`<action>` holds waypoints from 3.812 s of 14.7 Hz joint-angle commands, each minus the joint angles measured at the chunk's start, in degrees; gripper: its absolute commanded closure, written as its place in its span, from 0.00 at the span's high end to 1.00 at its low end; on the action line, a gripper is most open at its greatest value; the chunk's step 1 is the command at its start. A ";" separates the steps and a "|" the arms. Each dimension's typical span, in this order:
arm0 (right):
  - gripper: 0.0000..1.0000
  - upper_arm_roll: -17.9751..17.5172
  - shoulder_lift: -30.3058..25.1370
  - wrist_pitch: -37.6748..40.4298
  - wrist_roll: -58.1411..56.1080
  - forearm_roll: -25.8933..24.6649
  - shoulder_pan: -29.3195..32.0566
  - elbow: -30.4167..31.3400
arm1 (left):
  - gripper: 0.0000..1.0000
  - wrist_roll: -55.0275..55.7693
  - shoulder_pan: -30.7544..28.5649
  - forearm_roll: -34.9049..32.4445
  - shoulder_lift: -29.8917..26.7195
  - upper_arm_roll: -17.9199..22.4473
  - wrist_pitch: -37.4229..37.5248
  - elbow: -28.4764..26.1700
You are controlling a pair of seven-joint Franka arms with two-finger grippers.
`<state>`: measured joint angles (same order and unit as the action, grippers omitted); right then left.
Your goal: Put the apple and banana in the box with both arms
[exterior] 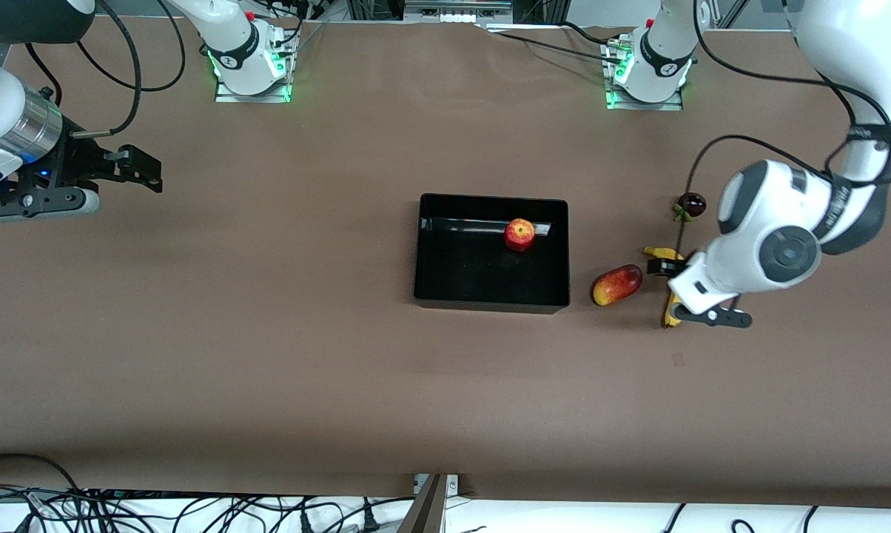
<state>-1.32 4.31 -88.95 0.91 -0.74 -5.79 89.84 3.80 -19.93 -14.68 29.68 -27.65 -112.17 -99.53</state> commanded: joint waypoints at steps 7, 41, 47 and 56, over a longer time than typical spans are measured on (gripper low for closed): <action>1.00 -0.26 0.09 0.10 0.23 0.12 0.34 -0.64 | 0.35 -12.32 -7.40 -2.71 5.82 -0.83 -19.84 -9.27; 1.00 -0.26 0.09 0.10 0.32 0.12 0.34 -0.72 | 1.00 16.68 29.16 -1.94 16.12 -6.10 -7.21 16.03; 1.00 -0.26 0.09 0.10 0.32 0.12 0.34 -0.72 | 1.00 16.59 22.49 -2.81 3.46 -5.84 15.01 22.61; 1.00 -0.26 0.09 0.10 0.32 0.21 0.34 -0.72 | 1.00 14.59 13.07 3.30 -11.46 2.91 28.76 25.82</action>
<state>-1.32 4.31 -89.01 0.92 -0.73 -5.78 89.84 20.44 -8.22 -15.73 24.74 -30.48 -83.96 -69.71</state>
